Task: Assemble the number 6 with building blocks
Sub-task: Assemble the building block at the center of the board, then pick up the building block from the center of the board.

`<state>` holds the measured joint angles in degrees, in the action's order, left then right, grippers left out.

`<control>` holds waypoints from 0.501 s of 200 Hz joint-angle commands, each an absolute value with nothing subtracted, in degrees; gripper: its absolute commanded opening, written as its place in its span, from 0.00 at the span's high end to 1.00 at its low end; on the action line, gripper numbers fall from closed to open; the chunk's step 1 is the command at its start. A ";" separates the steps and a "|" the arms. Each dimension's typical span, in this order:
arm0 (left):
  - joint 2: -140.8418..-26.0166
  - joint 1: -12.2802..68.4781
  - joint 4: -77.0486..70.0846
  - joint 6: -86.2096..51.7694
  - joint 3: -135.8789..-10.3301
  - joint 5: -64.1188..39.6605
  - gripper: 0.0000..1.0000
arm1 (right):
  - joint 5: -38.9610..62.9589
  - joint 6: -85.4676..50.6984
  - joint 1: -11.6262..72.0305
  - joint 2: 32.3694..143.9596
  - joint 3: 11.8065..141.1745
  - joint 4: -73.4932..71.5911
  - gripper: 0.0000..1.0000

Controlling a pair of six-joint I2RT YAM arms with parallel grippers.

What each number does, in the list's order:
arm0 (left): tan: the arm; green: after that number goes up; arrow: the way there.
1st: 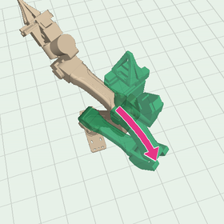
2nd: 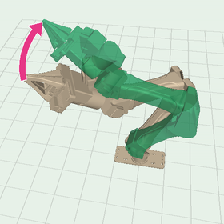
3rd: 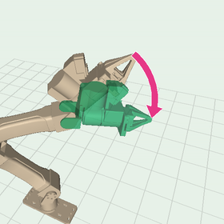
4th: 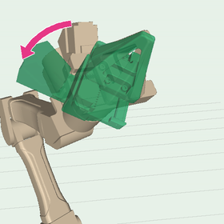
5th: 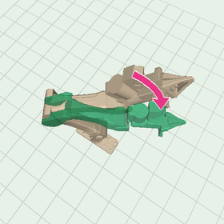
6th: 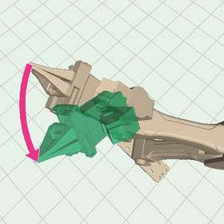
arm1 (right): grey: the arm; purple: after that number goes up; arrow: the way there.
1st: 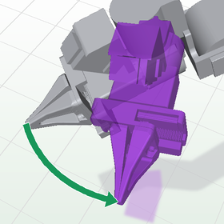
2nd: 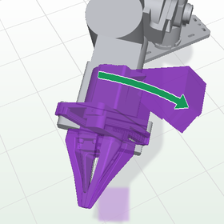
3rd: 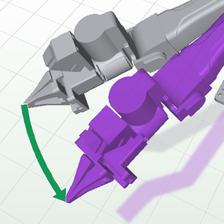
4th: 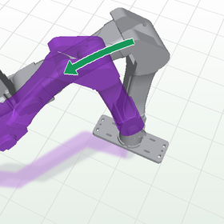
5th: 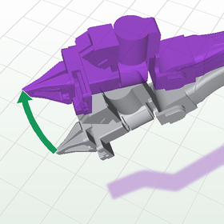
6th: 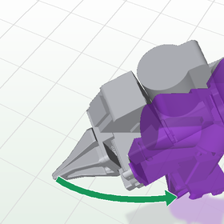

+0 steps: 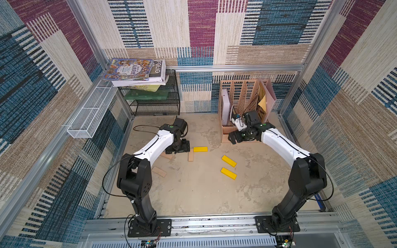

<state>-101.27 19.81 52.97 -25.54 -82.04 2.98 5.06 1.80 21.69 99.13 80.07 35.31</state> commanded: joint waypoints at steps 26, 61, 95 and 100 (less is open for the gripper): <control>-98.49 18.88 46.73 -27.62 -75.26 2.82 0.11 | -0.36 4.83 25.31 103.03 78.53 42.72 0.09; -97.73 17.96 45.03 -27.46 -72.56 1.87 0.12 | -0.95 4.79 27.77 106.71 78.30 43.59 0.15; -96.80 16.76 43.93 -27.65 -70.36 1.34 0.12 | -2.54 3.90 29.61 108.06 76.74 43.48 0.19; -96.74 16.55 43.86 -27.54 -70.18 1.20 0.12 | -2.40 3.82 29.73 108.18 76.45 43.51 0.20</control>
